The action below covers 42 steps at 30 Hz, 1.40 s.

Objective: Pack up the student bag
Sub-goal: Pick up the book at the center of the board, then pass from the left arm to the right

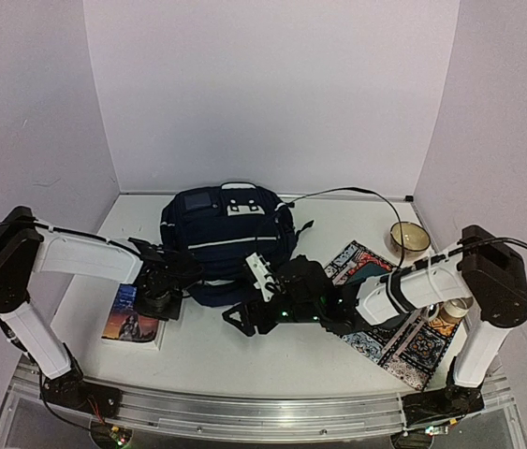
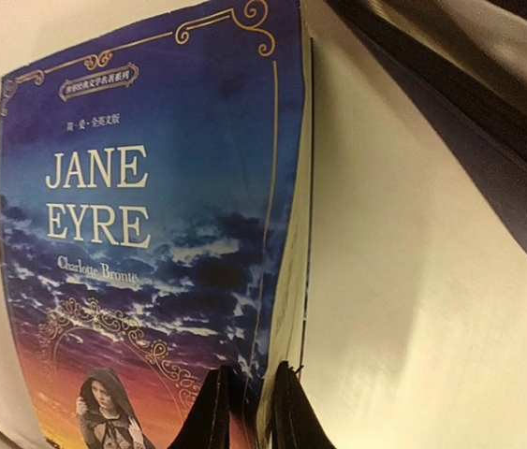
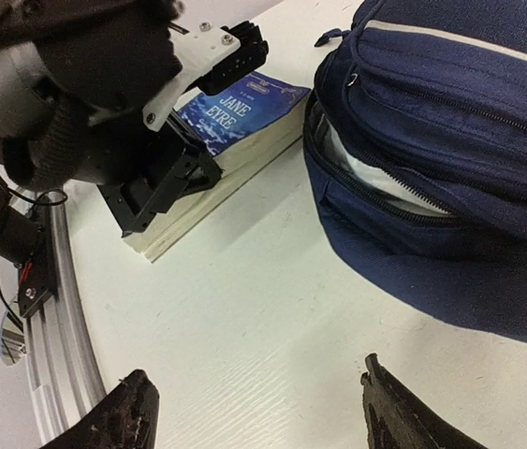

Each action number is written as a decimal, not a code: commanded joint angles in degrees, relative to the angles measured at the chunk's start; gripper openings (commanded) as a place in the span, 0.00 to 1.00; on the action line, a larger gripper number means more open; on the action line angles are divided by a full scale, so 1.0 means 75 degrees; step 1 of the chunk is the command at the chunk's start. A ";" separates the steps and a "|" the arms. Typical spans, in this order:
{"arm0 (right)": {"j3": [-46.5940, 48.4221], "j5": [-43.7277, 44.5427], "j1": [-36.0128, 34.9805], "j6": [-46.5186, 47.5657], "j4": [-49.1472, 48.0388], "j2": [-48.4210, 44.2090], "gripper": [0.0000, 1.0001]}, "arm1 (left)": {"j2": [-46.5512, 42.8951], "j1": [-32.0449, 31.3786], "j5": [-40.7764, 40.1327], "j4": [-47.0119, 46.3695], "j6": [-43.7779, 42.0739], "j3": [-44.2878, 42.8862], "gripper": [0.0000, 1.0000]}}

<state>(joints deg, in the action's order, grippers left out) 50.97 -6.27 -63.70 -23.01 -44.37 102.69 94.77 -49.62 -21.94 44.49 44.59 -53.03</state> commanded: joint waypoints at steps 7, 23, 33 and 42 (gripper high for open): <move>0.0237 -0.1119 -0.0221 -0.1165 -0.1155 0.0113 0.76 | -0.1935 -0.0246 0.3985 -0.2889 0.1663 0.0709 0.00; 0.1135 -0.1549 -0.0483 -0.1675 -0.0562 0.1100 0.80 | -0.1629 -0.0354 0.4456 -0.4761 0.2552 0.0818 0.00; 0.1237 -0.0370 -0.0524 -0.1806 0.0860 0.1208 0.81 | -0.1338 -0.0369 0.4294 -0.4952 0.2614 0.0836 0.00; 0.1045 -0.0378 -0.0644 -0.1683 0.0994 0.0929 0.79 | -0.1124 -0.0400 0.4238 -0.5081 0.2700 0.0836 0.00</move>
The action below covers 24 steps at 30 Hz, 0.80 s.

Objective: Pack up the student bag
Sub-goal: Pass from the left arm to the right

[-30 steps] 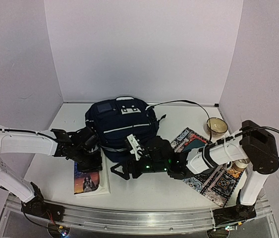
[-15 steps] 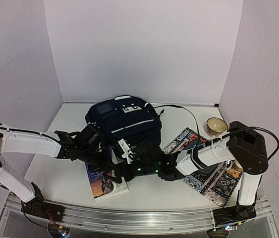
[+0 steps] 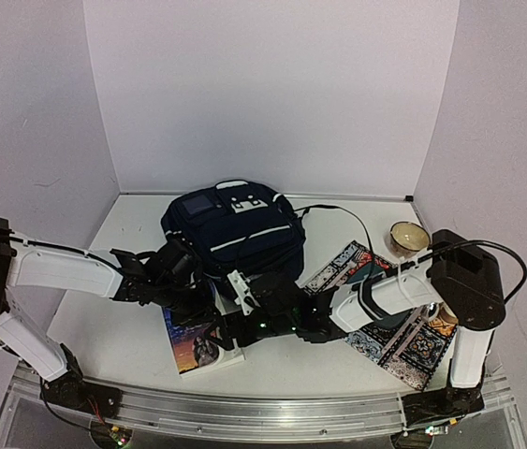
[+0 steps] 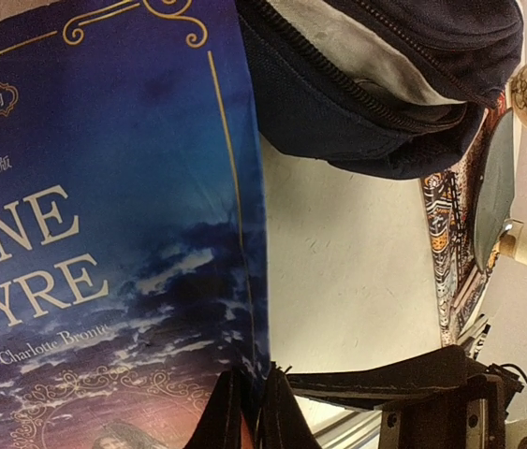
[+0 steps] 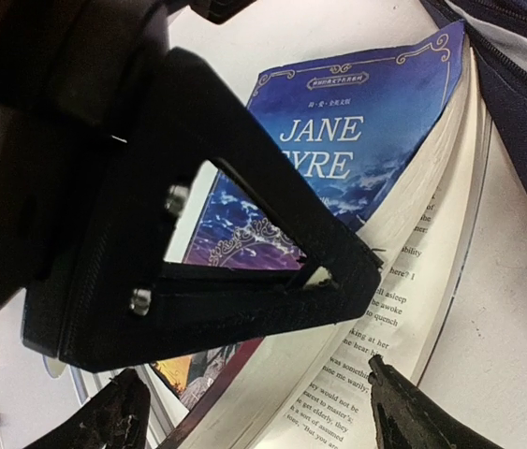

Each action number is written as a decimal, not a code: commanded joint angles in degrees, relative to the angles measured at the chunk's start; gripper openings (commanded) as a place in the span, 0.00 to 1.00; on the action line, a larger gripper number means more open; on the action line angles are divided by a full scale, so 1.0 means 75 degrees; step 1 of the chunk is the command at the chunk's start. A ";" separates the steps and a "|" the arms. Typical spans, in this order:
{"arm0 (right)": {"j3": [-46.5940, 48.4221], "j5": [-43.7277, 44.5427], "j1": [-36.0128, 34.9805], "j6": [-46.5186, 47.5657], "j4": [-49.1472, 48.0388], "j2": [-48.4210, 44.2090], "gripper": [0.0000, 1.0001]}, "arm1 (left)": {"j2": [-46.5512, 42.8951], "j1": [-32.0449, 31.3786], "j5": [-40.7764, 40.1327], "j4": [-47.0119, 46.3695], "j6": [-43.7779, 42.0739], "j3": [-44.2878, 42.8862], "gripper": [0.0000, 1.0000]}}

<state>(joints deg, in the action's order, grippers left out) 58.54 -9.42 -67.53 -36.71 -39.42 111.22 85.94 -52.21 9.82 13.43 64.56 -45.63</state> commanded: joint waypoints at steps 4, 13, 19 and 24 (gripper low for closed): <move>0.0319 -0.0129 -0.0238 0.0221 0.0322 -0.0040 0.73 | 0.0129 -0.0092 -0.0033 -0.0970 0.0073 -0.0196 0.00; 0.0480 0.0049 -0.0266 -0.0024 0.0493 0.0126 0.63 | -0.0031 -0.0117 -0.0216 -0.1010 0.0150 -0.0159 0.03; 0.0735 0.0450 -0.0265 -0.0234 0.0843 0.0270 0.63 | -0.0354 -0.0134 -0.0385 -0.1074 0.0209 -0.0019 0.23; 0.0878 0.0360 -0.0258 -0.0278 0.0976 0.0357 0.61 | -0.0758 -0.0129 -0.0587 -0.1116 0.0259 0.0157 0.37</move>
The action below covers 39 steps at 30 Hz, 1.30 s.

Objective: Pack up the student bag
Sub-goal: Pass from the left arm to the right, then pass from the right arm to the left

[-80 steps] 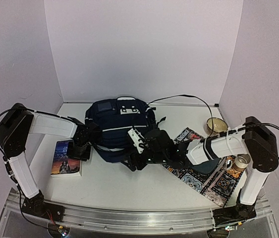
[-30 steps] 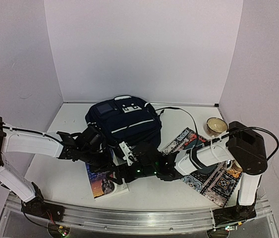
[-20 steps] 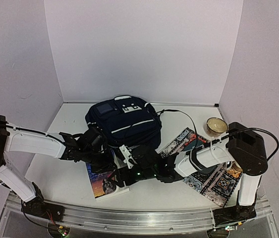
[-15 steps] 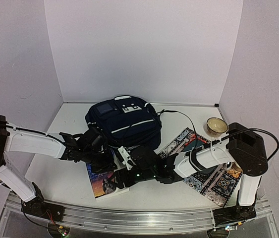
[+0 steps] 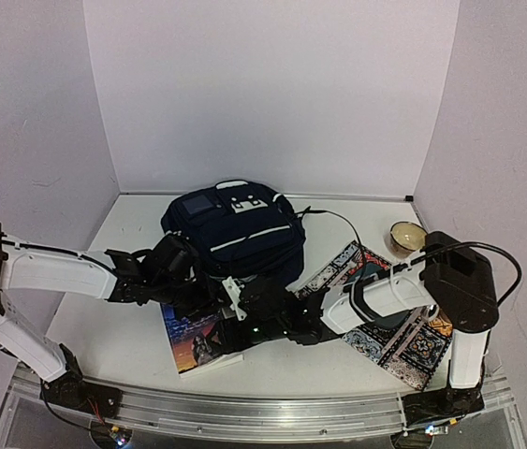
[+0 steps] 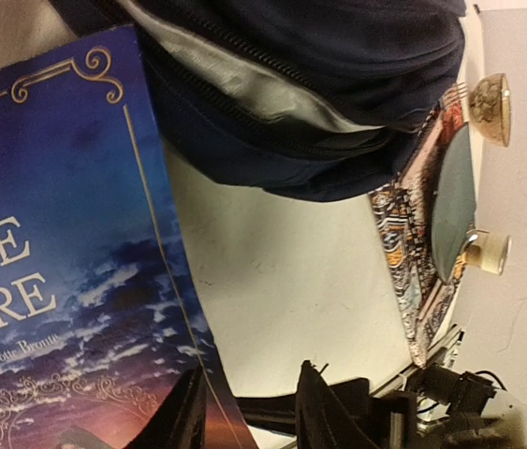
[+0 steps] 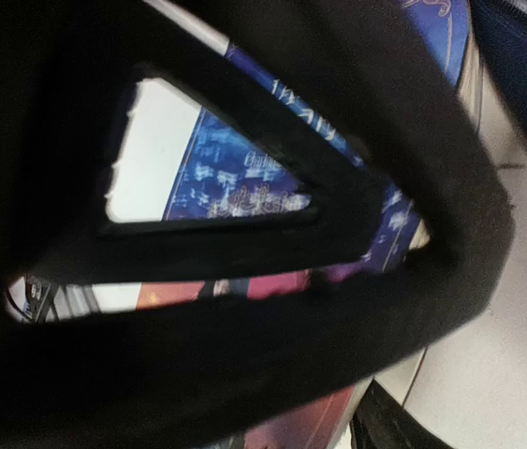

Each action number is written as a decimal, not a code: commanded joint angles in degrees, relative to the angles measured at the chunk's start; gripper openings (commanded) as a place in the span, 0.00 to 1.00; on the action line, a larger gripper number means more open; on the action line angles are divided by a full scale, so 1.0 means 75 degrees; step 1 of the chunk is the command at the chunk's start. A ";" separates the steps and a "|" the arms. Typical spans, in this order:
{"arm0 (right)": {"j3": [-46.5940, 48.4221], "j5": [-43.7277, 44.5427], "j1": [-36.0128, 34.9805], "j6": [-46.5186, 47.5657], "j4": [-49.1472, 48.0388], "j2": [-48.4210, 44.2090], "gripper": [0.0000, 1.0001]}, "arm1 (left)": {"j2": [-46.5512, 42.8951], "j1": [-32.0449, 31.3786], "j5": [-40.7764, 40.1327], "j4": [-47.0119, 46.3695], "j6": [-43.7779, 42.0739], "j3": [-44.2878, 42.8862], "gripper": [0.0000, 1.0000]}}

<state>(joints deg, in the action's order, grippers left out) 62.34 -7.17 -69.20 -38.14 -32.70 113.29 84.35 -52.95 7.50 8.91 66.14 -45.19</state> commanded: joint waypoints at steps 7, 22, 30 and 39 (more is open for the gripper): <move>0.0356 -0.0318 0.0013 -0.0073 -0.0116 0.0019 0.43 | -0.1655 -0.0018 -0.0901 -0.0515 -0.0088 0.0537 0.49; -0.0541 -0.2251 0.0650 -0.0618 -0.2381 -0.0793 0.00 | -0.5644 0.0567 -0.2714 -0.0362 0.0305 0.3312 0.81; -0.0730 -0.2965 0.1131 -0.1084 -0.3697 -0.1370 0.00 | -0.7175 0.0579 -0.2911 -0.0409 0.0685 0.4131 0.88; -0.0705 -0.3420 0.1515 -0.1209 -0.4346 -0.2113 0.00 | -0.6334 0.0565 -0.2044 -0.2502 0.1219 0.4734 0.89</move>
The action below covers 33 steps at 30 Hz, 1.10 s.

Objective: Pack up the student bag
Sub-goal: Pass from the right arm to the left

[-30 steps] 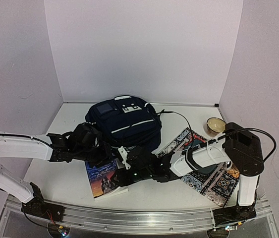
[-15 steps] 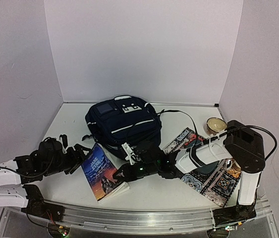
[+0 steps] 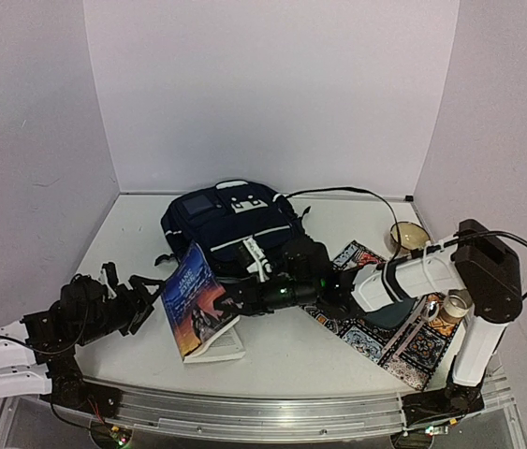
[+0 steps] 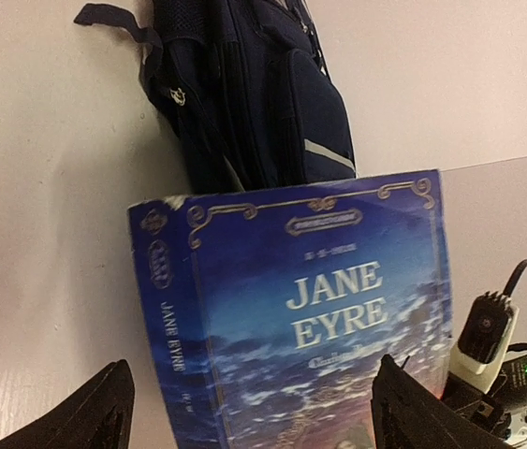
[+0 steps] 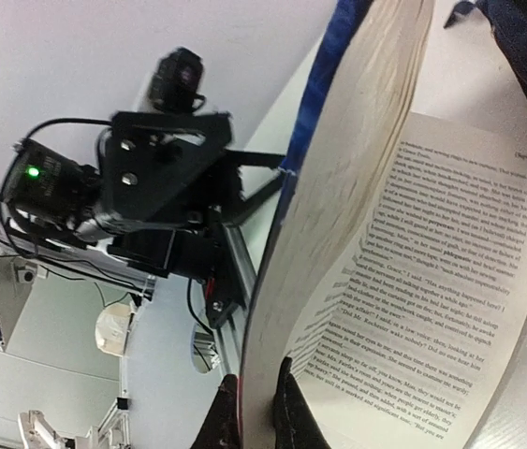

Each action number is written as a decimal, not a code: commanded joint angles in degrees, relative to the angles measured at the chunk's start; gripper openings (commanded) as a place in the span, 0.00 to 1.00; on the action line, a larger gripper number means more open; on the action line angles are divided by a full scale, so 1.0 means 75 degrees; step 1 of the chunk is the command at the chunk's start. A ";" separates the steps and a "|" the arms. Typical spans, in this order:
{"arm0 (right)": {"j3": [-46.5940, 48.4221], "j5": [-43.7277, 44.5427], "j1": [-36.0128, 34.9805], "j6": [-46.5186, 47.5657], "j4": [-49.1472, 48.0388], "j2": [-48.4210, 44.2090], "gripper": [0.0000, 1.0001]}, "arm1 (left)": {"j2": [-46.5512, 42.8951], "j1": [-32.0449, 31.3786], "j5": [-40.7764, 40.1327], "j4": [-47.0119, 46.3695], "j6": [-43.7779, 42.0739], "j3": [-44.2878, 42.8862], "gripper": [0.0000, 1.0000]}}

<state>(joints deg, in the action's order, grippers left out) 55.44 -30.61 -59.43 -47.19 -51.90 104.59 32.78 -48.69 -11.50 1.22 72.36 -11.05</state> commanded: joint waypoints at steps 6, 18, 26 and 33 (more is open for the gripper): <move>0.0015 -0.0304 0.0352 0.0023 -0.2036 -0.1075 0.00 | 0.1536 -0.0001 0.1069 -0.2940 0.0496 0.0168 0.90; -0.0568 -0.0380 0.0421 -0.0598 -0.3323 -0.0639 0.00 | 0.4600 -0.0023 0.2853 -0.7651 0.0995 -0.0036 0.79; -0.0873 -0.0334 0.0442 -0.0758 -0.3314 -0.0436 0.00 | 0.3745 -0.0067 0.2676 -0.8233 0.1092 0.0168 0.39; -0.0857 -0.0382 0.0441 -0.0831 -0.3248 -0.0337 0.04 | 0.2726 -0.0089 0.2548 -0.8235 0.1240 0.0569 0.09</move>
<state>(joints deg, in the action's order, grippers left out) 47.99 -33.91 -56.38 -54.09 -70.43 101.69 57.81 -48.40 3.85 -48.06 80.65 -6.09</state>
